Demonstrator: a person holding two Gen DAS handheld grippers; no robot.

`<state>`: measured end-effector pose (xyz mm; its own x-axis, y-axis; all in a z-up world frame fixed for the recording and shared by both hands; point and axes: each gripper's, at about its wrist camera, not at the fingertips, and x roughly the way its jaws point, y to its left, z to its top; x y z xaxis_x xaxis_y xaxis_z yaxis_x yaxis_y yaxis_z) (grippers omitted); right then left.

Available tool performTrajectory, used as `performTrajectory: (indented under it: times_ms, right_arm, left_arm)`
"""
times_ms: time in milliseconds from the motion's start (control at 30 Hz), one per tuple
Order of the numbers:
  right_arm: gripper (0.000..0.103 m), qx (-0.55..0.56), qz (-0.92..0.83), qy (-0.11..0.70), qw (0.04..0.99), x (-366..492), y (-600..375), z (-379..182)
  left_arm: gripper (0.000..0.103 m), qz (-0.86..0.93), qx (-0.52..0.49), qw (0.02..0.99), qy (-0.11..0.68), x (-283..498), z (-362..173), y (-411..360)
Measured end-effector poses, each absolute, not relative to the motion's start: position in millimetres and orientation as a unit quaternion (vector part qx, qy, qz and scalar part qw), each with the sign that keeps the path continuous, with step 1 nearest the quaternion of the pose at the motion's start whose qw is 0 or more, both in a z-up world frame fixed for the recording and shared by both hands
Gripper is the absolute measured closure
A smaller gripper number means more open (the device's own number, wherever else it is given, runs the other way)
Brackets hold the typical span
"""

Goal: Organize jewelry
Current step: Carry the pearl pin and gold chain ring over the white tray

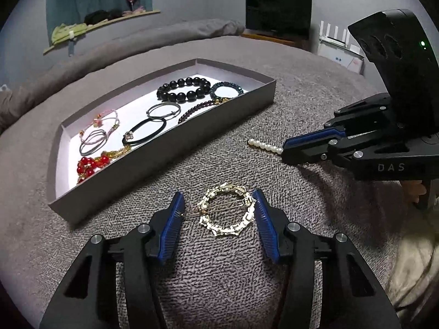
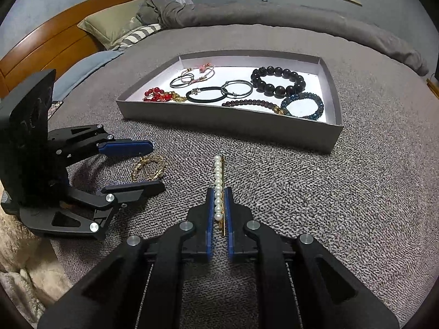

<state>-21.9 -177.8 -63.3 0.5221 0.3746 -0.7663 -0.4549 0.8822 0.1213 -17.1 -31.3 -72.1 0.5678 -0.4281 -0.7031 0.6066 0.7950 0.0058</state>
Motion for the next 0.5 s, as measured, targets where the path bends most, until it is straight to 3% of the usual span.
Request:
performTrajectory:
  times_ms: [200,500]
  right_arm:
    - [0.095,-0.053,0.237,0.426,0.871,-21.9,-176.9,-64.1]
    - [0.094,-0.079,0.229,0.425,0.872,-19.7,-170.1,-71.7]
  left_arm:
    - [0.049,-0.327,0.064,0.866,0.372,-16.6,-62.8,-20.6]
    - [0.049,-0.308,0.092,0.878,0.355,-23.5,-56.4,-20.8]
